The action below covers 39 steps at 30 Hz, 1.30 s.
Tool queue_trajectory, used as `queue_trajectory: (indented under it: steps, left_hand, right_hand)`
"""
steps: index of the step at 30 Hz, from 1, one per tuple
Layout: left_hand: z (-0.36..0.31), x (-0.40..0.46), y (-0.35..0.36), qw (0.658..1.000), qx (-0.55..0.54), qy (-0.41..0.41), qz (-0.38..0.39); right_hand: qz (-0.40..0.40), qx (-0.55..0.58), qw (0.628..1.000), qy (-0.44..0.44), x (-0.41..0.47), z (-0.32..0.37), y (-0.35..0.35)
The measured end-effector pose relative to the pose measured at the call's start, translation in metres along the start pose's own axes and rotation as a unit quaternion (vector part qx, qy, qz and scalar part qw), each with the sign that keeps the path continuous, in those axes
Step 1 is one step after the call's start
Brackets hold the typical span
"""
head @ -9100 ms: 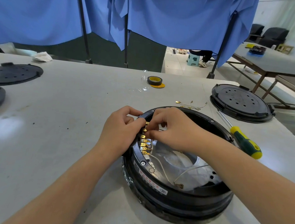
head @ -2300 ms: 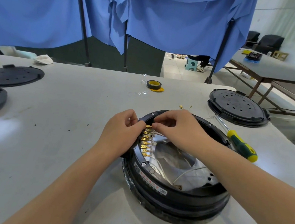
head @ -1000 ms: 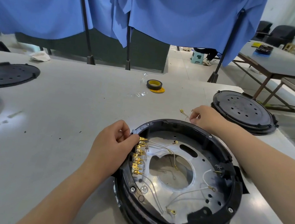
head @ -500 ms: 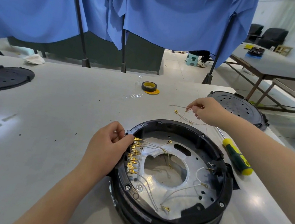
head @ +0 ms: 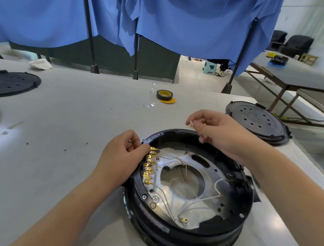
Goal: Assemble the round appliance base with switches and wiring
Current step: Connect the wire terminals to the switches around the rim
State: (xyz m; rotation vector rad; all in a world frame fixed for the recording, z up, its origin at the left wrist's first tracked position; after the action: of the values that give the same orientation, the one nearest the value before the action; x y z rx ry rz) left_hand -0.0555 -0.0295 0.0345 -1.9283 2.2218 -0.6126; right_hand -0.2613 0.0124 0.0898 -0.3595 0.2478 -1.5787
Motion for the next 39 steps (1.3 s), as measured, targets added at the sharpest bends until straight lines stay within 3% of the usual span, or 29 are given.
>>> queue_trajectory:
  steps: [5, 13, 23, 30, 35, 39]
  left_hand:
    - [0.001, 0.001, 0.001, 1.000, 0.001, -0.003, 0.003]
    - [0.000, 0.001, 0.001, 1.000, 0.009, 0.002, 0.001]
    - [-0.002, 0.001, 0.001, 1.000, 0.010, 0.011, -0.001]
    - [-0.016, -0.005, -0.005, 0.998, -0.020, 0.058, -0.010]
    - [-0.042, -0.014, -0.004, 0.992, -0.016, 0.113, 0.045]
    - [-0.046, -0.017, 0.000, 0.991, -0.009, 0.108, 0.076]
  right_hand:
    - [0.128, 0.068, 0.989, 0.019, -0.018, -0.002, 0.045]
    - [0.175, 0.144, 0.969, 0.093, -0.027, -0.009, 0.072]
    - [0.153, 0.030, 0.983, 0.094, -0.022, -0.010, 0.078]
    - [0.060, 0.074, 0.992, 0.086, -0.018, -0.013, 0.063]
    - [0.025, 0.119, 0.990, 0.071, -0.019, -0.012, 0.058]
    - [0.013, 0.101, 0.993, 0.054, -0.018, -0.010, 0.056]
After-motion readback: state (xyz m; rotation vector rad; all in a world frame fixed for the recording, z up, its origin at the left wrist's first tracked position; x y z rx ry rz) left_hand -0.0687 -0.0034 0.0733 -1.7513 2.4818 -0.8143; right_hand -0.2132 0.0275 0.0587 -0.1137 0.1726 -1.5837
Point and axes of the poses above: each hand's wrist, its own x-axis towards the middle knuckle, its own y-axis out of the palm, z = x × y, the point moved 10 cm from there along x, towards the middle knuckle, and after that the axes turned 5 degrees about -y, right-handed, at the moved point
